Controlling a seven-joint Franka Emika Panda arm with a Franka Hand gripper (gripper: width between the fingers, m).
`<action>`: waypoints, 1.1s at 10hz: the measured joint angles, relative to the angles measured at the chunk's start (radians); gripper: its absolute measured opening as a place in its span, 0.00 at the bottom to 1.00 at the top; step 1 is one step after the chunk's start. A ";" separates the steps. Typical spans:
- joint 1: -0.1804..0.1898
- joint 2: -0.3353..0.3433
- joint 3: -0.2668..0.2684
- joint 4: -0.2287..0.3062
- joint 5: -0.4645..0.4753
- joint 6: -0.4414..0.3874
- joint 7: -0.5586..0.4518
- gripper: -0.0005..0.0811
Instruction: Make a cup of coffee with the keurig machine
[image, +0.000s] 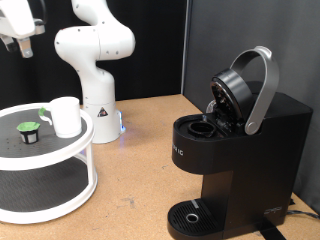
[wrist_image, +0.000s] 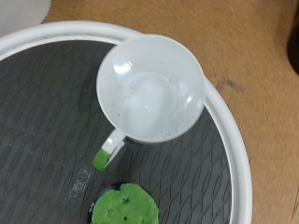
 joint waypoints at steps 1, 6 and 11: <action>0.013 0.000 -0.024 0.001 0.012 -0.007 -0.065 0.99; 0.047 0.069 -0.088 -0.006 0.045 0.018 -0.107 0.99; 0.065 0.177 -0.096 -0.006 0.051 0.058 -0.106 0.99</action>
